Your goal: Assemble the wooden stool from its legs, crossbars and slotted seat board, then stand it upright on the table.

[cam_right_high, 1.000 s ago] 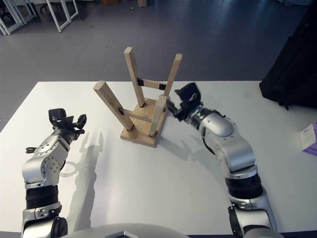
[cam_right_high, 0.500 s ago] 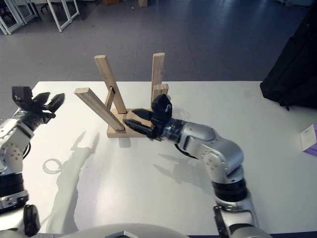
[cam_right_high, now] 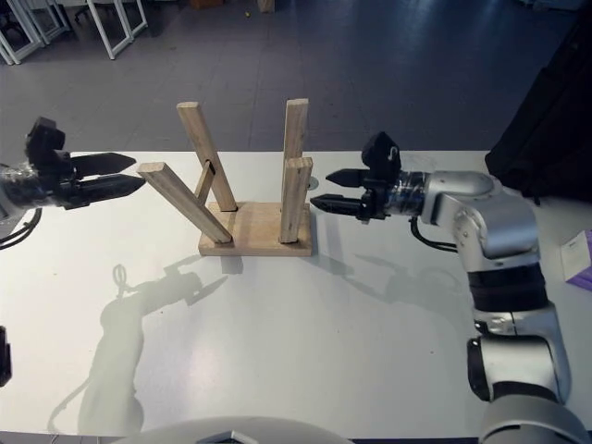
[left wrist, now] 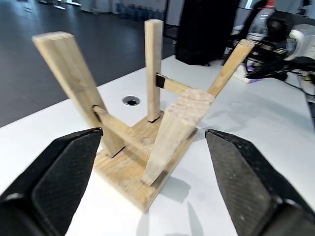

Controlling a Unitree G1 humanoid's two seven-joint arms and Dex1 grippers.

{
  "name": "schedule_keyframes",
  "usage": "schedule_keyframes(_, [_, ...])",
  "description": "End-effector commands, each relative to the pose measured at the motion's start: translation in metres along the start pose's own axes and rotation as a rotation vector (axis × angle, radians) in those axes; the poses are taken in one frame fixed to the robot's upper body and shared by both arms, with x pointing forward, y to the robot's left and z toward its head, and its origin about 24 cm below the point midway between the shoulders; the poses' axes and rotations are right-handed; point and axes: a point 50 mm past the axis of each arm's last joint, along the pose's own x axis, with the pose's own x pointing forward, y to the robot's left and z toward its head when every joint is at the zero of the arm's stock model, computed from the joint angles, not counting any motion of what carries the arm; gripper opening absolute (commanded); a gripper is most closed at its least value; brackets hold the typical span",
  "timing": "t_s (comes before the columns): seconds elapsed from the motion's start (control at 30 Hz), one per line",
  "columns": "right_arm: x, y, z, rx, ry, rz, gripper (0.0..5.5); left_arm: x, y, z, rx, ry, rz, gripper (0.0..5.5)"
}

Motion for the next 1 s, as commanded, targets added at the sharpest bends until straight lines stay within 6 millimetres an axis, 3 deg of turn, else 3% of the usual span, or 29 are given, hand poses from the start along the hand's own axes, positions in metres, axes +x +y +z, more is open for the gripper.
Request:
schedule_keyframes(0.03, [0.020,-0.006,0.010,-0.028,-0.010,0.037,3.37,0.019,0.004,0.006,0.025,0.017,-0.069,3.86])
schedule_keyframes(0.3, [0.050,0.003,-0.001,0.063,-0.026,0.169,3.41,0.056,-0.002,0.001,-0.013,0.040,-0.218,3.68])
schedule_keyframes(0.43, [0.052,0.008,-0.004,0.103,-0.029,0.203,2.66,0.054,-0.005,-0.003,-0.063,0.057,-0.268,3.03])
schedule_keyframes(0.53, [0.048,0.017,-0.007,0.134,-0.016,0.249,2.06,0.050,-0.008,-0.005,-0.093,0.056,-0.299,2.51])
schedule_keyframes(0.63, [0.027,0.045,-0.003,0.227,0.011,0.387,1.76,0.035,-0.039,0.004,-0.178,0.052,-0.479,2.11])
schedule_keyframes(0.73, [0.000,0.078,0.016,0.409,0.028,0.641,1.60,0.023,-0.073,0.015,-0.303,0.078,-0.631,1.88])
schedule_keyframes(0.77, [-0.005,0.077,0.023,0.480,0.023,0.681,1.59,0.021,-0.079,0.021,-0.342,0.078,-0.663,1.85])
schedule_keyframes(0.83, [0.001,0.058,0.024,0.594,0.002,0.583,1.59,0.023,-0.076,0.029,-0.351,0.067,-0.620,1.85])
schedule_keyframes(1.0, [0.017,0.011,-0.007,0.743,-0.016,0.255,2.71,0.048,-0.026,0.022,-0.344,-0.009,-0.299,2.86])
